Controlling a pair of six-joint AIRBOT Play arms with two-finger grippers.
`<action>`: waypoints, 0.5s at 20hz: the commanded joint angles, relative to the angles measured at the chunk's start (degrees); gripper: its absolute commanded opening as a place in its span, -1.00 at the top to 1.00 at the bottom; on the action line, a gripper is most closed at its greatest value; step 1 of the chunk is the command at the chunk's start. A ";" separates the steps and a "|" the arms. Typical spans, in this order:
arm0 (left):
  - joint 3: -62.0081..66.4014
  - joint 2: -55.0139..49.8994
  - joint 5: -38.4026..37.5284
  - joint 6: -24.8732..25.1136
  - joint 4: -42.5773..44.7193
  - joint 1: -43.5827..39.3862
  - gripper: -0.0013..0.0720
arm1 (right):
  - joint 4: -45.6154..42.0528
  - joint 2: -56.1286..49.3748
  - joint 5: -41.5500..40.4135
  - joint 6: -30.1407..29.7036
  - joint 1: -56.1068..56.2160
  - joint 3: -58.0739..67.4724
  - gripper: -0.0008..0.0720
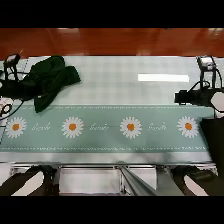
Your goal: Fold the shirts.
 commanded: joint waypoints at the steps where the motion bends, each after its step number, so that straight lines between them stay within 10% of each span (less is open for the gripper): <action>1: 9.97 -7.87 6.60 0.70 4.55 0.04 -0.42 | 0.37 -3.26 -3.98 -0.07 -0.02 -0.37 -0.17; 10: 43.45 -45.59 -7.63 2.64 9.62 0.02 -0.42 | 0.52 -6.38 -5.92 0.31 -0.02 -0.37 -0.15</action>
